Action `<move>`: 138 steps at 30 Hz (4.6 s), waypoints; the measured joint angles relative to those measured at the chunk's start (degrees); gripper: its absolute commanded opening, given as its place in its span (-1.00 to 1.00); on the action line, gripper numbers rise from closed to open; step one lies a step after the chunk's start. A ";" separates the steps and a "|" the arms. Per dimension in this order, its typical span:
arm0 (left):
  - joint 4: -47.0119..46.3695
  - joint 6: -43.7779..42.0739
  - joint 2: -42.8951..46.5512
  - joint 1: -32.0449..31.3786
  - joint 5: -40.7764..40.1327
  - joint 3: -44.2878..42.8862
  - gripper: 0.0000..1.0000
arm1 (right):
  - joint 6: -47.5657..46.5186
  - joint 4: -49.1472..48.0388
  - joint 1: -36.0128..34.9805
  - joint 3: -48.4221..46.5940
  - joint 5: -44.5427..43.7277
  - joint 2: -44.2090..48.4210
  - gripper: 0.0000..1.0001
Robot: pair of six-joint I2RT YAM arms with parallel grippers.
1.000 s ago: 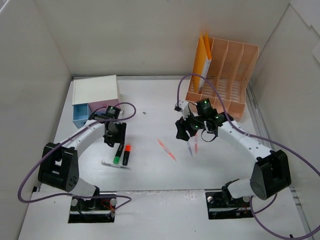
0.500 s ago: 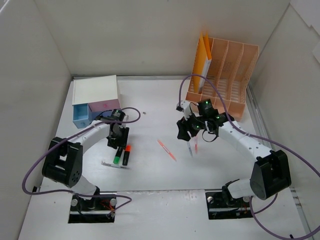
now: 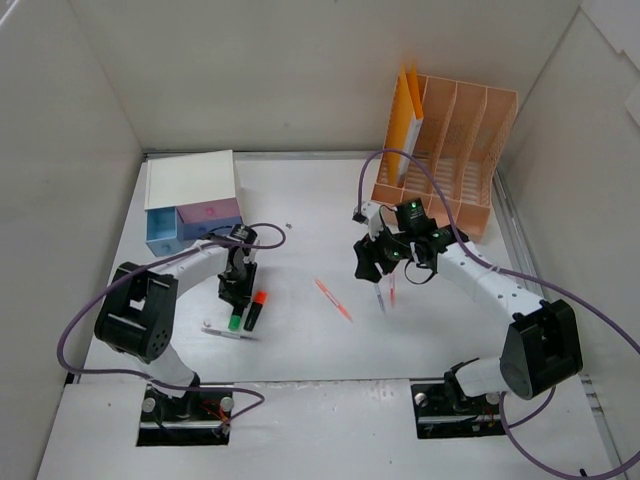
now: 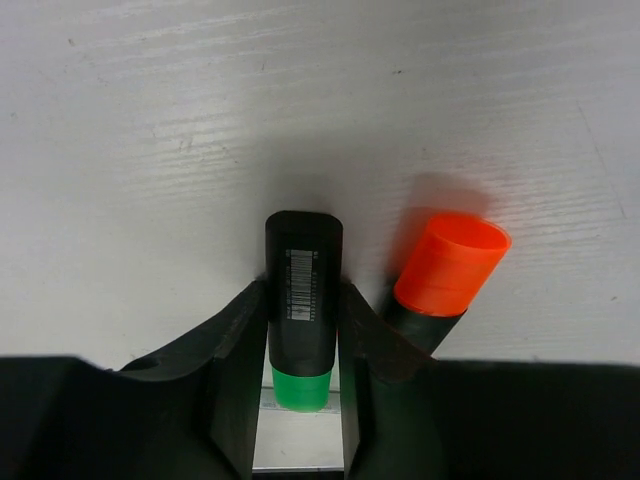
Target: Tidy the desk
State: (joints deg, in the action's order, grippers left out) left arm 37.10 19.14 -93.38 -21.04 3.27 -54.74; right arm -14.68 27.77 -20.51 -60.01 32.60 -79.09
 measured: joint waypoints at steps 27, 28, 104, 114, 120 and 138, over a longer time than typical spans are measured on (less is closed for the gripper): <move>2.82 -2.47 17.75 27.21 -9.86 -21.59 -1.00 | -1.03 0.02 0.42 1.55 0.96 2.16 -0.20; 2.47 -2.62 16.63 27.98 -10.32 -21.77 -1.00 | -1.16 0.02 0.44 1.55 1.01 2.16 -0.20; 4.70 1.07 16.41 32.85 -10.54 -21.11 -1.00 | -2.89 0.00 1.18 4.37 2.69 0.59 -0.14; 6.21 1.07 10.03 32.68 -6.58 -23.71 -1.00 | -2.89 0.00 1.97 4.37 3.04 0.59 -0.14; 6.58 1.05 6.14 32.54 -5.81 -27.21 -1.00 | -2.86 -0.02 2.21 4.37 3.04 0.37 -0.14; 7.08 -1.46 8.22 5.51 9.35 -31.63 0.08 | -4.85 0.00 -1.18 4.35 1.29 -3.50 0.38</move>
State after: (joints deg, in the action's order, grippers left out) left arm 44.18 17.67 -85.17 -15.53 12.62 -86.37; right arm -19.53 27.77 -21.69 -55.66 33.89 -82.59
